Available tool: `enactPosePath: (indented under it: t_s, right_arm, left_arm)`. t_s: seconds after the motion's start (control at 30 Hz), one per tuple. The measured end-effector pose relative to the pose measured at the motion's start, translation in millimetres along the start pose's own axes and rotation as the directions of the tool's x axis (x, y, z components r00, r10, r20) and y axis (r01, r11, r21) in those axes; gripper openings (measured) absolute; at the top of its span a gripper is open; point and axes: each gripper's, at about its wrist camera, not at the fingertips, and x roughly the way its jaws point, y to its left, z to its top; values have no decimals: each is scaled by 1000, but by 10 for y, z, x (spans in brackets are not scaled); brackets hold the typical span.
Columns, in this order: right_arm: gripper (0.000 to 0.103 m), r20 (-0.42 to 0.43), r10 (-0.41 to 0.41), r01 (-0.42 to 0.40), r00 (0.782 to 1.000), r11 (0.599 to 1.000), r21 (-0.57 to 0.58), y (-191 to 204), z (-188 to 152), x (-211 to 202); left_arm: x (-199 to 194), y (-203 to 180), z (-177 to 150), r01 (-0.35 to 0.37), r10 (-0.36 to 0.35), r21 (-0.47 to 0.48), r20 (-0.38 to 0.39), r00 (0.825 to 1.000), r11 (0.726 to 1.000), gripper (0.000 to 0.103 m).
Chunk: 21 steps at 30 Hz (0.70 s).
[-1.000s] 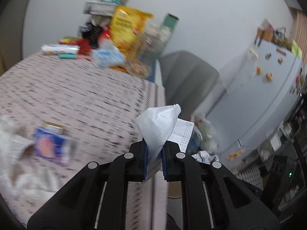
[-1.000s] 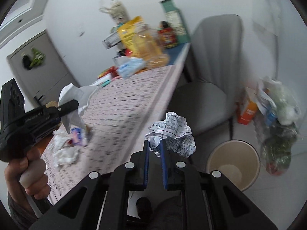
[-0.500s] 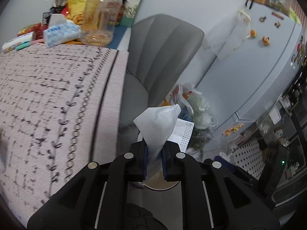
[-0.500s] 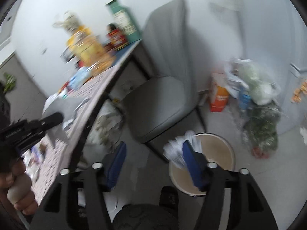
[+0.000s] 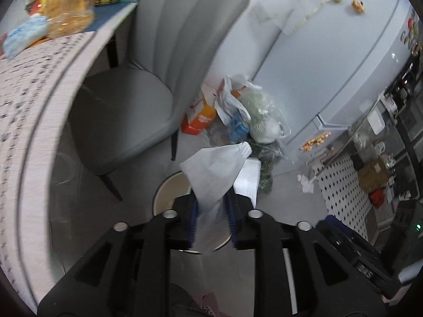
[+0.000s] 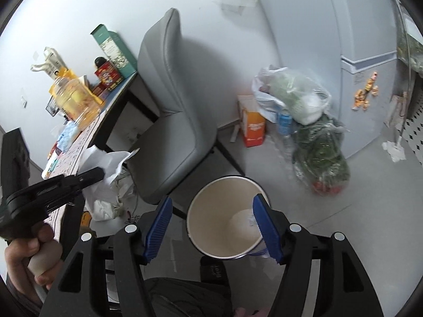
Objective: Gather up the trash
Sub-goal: 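Open both grippers to drop the trash into the bin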
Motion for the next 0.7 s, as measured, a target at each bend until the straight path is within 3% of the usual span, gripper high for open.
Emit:
enactPosePath:
  t_s: [0.07,0.13,0.27,0.4,0.5,0.57,0.7]
  right_arm:
    - [64,5,-10,10,1000,1000,5,-67,9,-44]
    - [65,10,-16,16,1000,1000,6,-100,9,-96]
    - [66,15,-6,6,1000,1000,0,-51,17,-122]
    - [70,16,12,-12,1000,1000,-19,78,-6,-113]
    - [79,35,12,-10,999,998,-60,258,-40,-153]
    - [88,58,17,-11,998,995,-99,408,-59,-204]
    - [95,102,40,-24,994,987,-161,675,-88,-334]
  left_arm:
    - [53,-78,31,8,-8,3,2,1000,1000,79]
    - [55,-151,54,17,-18,21,15,1000,1000,89]
    - [-35,-188,52,34,-34,46,3,999,998,93]
    - [-281,-84,25,27,-28,20,44,999,999,97]
    - [-538,12,24,23,-22,-10,79,997,1000,97]
    - [-742,97,20,-2,6,-28,116,993,1000,97]
    - [-1213,306,-27,-87,99,-65,208,973,994,97]
